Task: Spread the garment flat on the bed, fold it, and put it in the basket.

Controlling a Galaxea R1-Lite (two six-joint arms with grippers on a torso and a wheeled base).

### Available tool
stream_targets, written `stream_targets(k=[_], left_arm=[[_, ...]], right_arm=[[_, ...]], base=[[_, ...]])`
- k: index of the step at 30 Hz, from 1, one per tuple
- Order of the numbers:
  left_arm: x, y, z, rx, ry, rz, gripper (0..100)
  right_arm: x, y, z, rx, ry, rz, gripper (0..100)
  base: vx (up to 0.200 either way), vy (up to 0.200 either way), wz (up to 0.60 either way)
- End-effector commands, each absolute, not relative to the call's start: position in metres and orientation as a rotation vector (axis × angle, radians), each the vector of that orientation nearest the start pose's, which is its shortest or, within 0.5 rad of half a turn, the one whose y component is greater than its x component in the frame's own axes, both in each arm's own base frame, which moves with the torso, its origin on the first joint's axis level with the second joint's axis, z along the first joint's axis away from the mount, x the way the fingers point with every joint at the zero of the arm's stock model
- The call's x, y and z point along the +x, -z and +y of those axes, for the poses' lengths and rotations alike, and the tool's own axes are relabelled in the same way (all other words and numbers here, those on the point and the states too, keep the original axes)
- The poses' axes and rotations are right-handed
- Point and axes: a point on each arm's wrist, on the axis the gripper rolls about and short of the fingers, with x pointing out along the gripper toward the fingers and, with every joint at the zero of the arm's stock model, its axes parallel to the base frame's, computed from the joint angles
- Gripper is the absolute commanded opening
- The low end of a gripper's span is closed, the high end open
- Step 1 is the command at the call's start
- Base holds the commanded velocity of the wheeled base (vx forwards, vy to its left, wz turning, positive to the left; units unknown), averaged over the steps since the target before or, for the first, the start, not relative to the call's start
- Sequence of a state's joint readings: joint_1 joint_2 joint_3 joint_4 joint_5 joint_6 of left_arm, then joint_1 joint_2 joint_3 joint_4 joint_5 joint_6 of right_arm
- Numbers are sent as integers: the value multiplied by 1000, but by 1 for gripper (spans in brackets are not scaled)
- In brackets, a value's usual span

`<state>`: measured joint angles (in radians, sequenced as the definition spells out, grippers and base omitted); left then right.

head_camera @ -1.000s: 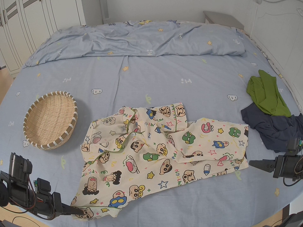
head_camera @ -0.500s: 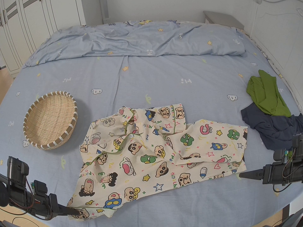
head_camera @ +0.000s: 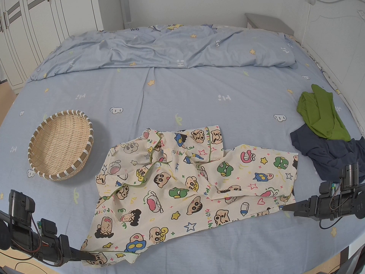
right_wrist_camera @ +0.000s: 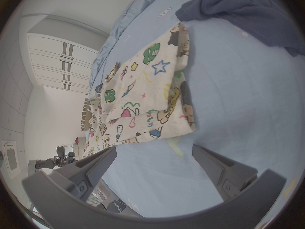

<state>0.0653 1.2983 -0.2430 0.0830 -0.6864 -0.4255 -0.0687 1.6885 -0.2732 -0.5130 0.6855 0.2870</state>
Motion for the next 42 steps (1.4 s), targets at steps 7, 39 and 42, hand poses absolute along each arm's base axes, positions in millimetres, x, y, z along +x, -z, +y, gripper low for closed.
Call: stream_targets(k=[7, 39, 42], left_arm=[[113, -86, -7, -795, 318, 1191, 0], [112, -87, -6, -792, 308, 1182, 0], [112, -87, -6, -793, 305, 1179, 0]], right_arm=[[215, -42, -10, 634, -408, 929, 100], [217, -33, -13, 724, -434, 872, 0], [214, -34, -13, 724, -433, 871, 0]], base=[[0, 0, 0], [0, 0, 0], [0, 0, 0]])
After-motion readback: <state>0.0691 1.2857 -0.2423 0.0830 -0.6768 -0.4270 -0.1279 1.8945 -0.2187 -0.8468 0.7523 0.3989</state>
